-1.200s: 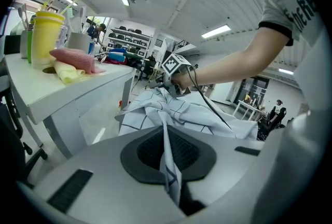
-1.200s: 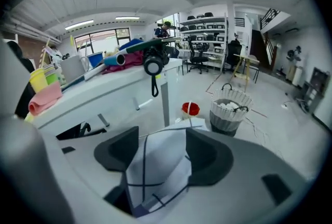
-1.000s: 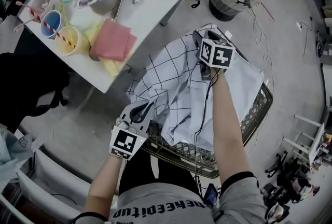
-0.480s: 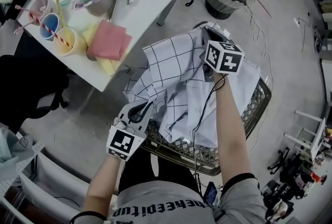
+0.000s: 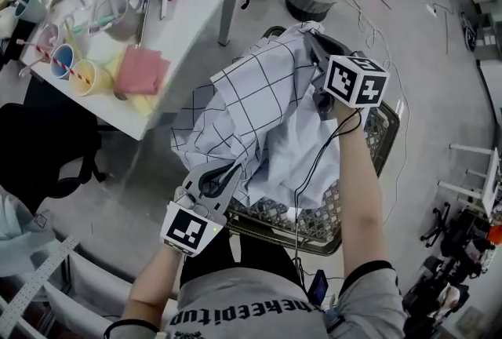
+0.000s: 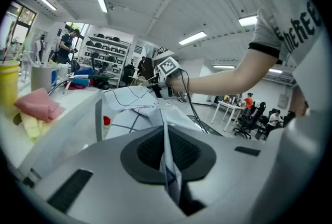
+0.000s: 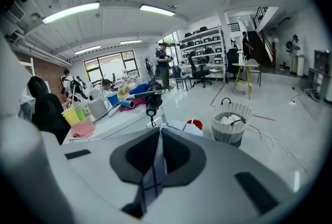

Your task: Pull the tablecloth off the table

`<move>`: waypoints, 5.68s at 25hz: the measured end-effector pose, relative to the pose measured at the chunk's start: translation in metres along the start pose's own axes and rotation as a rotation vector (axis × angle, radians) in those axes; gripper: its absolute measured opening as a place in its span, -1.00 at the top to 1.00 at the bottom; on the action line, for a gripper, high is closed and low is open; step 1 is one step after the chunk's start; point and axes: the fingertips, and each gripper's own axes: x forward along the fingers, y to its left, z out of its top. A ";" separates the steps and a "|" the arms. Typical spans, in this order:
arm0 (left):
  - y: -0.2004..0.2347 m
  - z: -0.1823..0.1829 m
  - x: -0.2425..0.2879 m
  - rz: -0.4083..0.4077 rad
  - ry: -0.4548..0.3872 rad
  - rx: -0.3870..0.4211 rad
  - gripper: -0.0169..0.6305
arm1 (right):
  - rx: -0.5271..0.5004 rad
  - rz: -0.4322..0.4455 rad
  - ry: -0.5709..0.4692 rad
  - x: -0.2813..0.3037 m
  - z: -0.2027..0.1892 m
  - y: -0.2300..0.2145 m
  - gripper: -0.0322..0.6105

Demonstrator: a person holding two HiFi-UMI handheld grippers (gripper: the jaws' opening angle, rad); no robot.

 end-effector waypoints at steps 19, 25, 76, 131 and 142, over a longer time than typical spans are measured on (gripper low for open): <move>-0.057 0.040 0.007 -0.041 -0.061 -0.008 0.90 | 0.052 0.004 -0.065 -0.074 0.011 -0.047 0.85; -0.099 0.050 0.025 -0.132 -0.076 0.026 0.90 | 0.016 -0.030 -0.048 -0.098 0.011 -0.075 0.84; -0.253 -0.064 0.135 -0.408 0.202 0.187 0.89 | 0.121 0.092 -0.105 -0.201 -0.127 -0.117 0.83; -0.025 -0.082 -0.017 0.295 0.097 -0.161 0.91 | -0.140 0.253 0.045 -0.094 -0.076 0.053 0.86; 0.006 -0.112 -0.030 0.303 0.146 -0.218 0.90 | -0.124 0.181 0.088 0.006 -0.026 0.070 0.69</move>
